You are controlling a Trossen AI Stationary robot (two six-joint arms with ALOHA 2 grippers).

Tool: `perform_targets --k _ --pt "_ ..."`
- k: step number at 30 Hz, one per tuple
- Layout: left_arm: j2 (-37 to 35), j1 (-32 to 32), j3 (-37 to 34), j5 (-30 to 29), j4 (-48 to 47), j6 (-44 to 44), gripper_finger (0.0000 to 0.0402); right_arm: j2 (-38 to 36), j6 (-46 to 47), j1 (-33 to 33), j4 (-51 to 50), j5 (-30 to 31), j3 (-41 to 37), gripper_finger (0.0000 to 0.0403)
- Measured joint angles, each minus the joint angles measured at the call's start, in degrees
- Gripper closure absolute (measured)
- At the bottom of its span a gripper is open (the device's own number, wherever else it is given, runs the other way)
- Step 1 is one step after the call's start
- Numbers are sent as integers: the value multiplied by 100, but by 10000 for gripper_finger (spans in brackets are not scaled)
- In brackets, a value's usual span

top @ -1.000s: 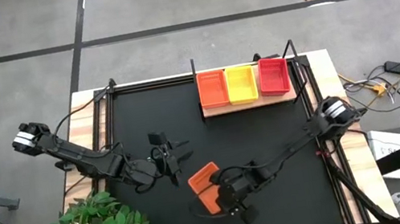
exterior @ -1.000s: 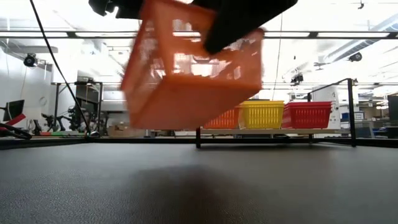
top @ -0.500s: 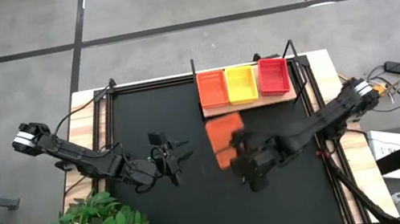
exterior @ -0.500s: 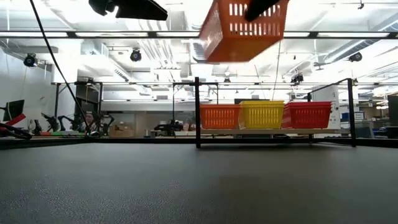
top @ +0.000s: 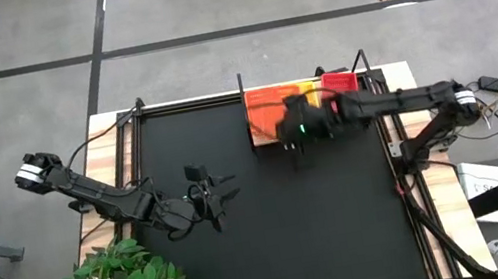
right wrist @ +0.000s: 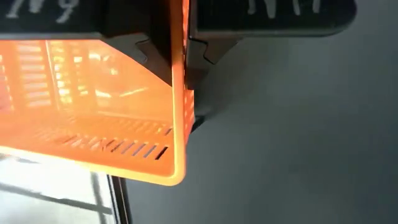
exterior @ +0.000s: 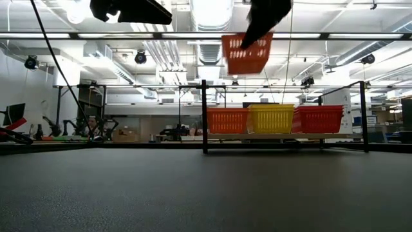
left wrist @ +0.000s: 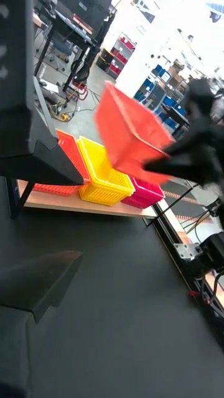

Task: Stack baskets on shelf by color
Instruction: Stack the orange bin on the stacked orange bins on the shelf

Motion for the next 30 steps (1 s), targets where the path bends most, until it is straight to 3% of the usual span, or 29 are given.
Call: perform_targets --k 7,12,30 --pt "-57 4 -66 -2 -18 4 233 124 -818 -1521 1322 -1865 -543 394" --pt "-108 3 -87 -2 -42 -5 233 321 -985 -2172 1966 -2545 -856 394" --pt "-170 7 -76 -7 -9 0 233 1371 -1304 -2376 2472 -2545 -913 389"
